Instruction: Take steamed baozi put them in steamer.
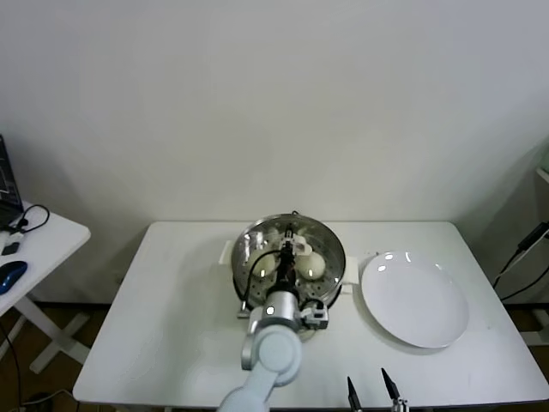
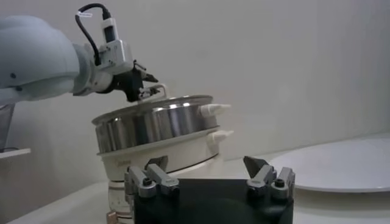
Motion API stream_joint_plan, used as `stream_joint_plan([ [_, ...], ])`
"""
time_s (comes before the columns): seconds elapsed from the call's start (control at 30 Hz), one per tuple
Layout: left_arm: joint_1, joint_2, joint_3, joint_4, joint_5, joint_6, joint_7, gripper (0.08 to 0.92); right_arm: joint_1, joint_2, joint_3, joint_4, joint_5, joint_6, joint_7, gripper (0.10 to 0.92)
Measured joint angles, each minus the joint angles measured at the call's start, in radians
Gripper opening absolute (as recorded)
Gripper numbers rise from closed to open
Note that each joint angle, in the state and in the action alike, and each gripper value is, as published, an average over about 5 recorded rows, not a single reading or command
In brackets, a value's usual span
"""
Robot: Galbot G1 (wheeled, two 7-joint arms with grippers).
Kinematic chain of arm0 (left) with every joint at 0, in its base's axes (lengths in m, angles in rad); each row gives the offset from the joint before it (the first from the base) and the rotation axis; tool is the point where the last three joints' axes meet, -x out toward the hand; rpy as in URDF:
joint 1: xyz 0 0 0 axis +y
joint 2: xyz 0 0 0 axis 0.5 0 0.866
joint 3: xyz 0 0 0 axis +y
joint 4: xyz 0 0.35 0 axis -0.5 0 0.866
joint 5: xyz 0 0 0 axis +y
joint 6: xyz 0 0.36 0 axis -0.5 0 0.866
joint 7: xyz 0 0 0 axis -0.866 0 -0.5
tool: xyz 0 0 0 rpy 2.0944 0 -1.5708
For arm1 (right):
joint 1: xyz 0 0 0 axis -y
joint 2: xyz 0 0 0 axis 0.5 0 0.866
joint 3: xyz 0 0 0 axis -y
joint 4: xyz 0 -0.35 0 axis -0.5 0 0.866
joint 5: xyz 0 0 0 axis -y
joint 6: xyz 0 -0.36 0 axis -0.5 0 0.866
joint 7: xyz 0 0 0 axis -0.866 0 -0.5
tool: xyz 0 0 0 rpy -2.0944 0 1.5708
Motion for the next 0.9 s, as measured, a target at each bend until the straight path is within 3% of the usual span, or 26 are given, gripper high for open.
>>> stream_joint_plan([
  [0.53,0.025,0.000,0.002,-0.053,-0.012,-0.005,0.000,0.774,0.000,0.001,-0.006,-0.004,-0.008,0.000,-0.001,0.823],
  [0.63,0.035,0.000,0.002,-0.074,-0.021,-0.004,0.002,0.814,0.001,0.002,-0.007,-0.008,-0.010,0.000,-0.001,0.823],
  [0.9,0.078,0.000,-0.010,-0.165,-0.063,0.003,0.009,0.823,0.006,0.004,-0.016,-0.018,-0.019,-0.001,-0.002,0.823],
])
